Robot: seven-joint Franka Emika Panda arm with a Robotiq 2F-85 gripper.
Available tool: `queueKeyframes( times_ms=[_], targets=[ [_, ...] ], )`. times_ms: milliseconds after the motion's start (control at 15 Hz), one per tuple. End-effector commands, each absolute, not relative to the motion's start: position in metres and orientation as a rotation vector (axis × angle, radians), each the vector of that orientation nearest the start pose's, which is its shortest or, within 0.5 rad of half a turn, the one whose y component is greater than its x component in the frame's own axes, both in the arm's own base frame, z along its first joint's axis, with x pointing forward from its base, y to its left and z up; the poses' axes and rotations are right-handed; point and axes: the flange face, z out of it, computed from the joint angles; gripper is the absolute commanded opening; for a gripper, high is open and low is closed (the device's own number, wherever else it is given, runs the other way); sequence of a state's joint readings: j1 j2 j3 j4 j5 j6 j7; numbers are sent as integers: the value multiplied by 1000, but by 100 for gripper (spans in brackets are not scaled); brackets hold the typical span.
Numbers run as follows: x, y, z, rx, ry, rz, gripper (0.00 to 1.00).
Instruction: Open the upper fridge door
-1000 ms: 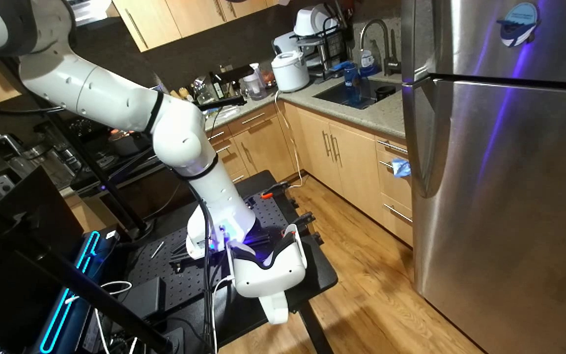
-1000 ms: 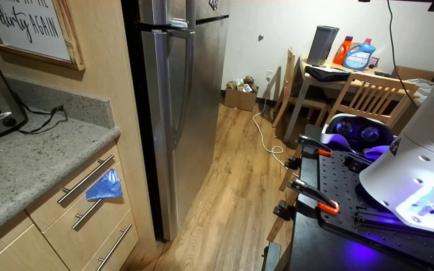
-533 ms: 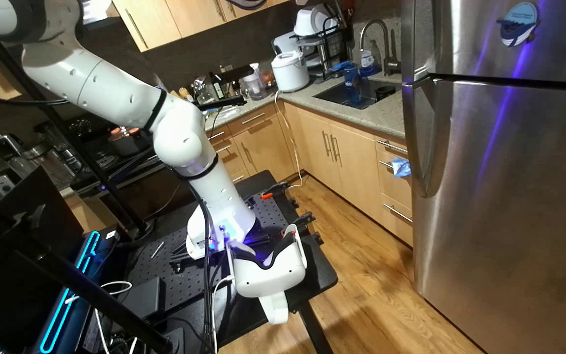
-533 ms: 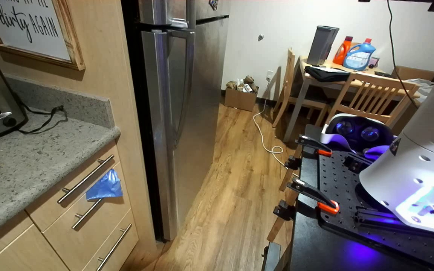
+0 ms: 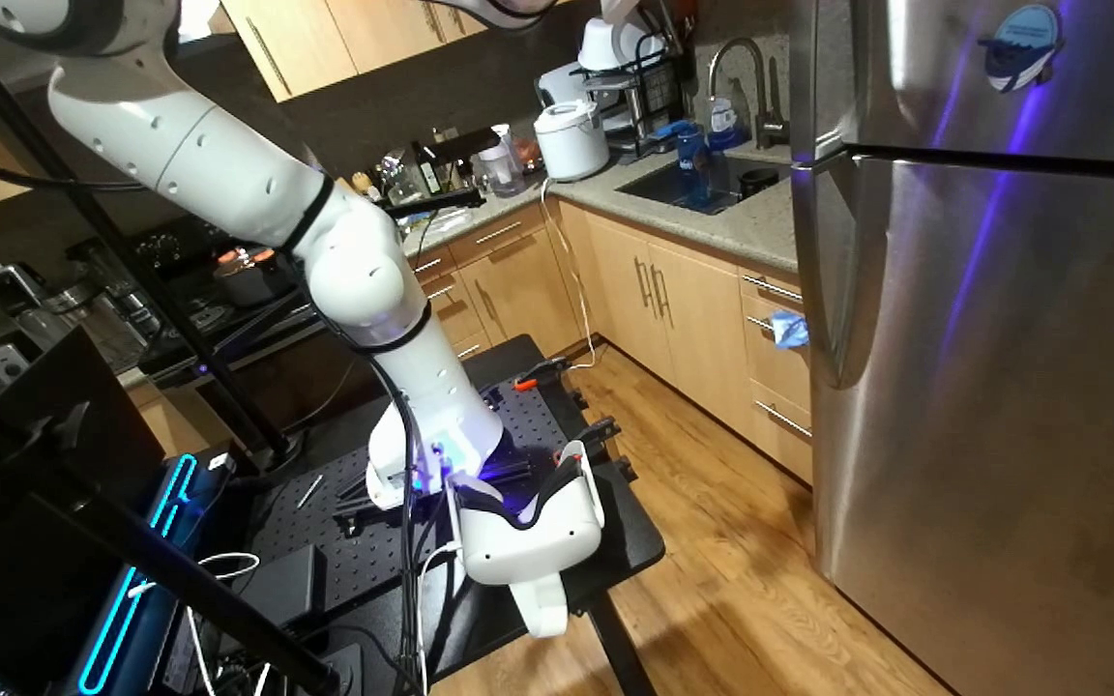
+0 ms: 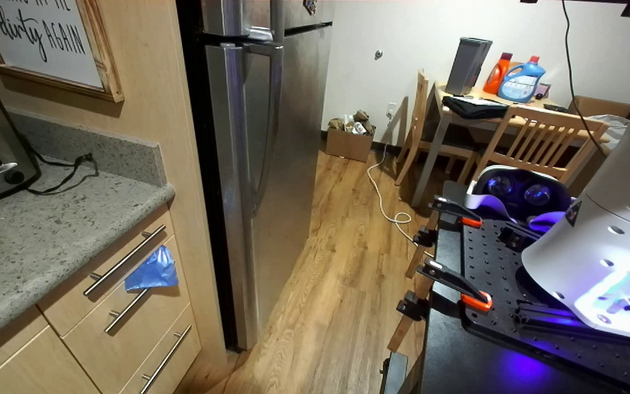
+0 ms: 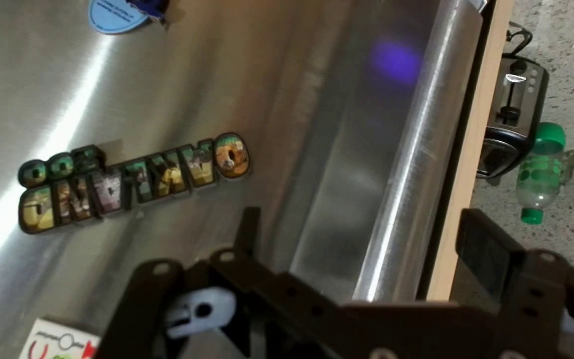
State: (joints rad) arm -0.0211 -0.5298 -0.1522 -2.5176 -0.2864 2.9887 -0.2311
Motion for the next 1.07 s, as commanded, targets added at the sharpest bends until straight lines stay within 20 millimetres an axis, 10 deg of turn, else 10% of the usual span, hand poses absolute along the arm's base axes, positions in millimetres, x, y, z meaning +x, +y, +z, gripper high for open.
queueKeyframes(
  times_ms=[0,1000],
  targets=[
    [441,-66,585,-2956,-490,-1654,100],
    [456,-82,574,-2810,-413,-1634,100]
  ],
)
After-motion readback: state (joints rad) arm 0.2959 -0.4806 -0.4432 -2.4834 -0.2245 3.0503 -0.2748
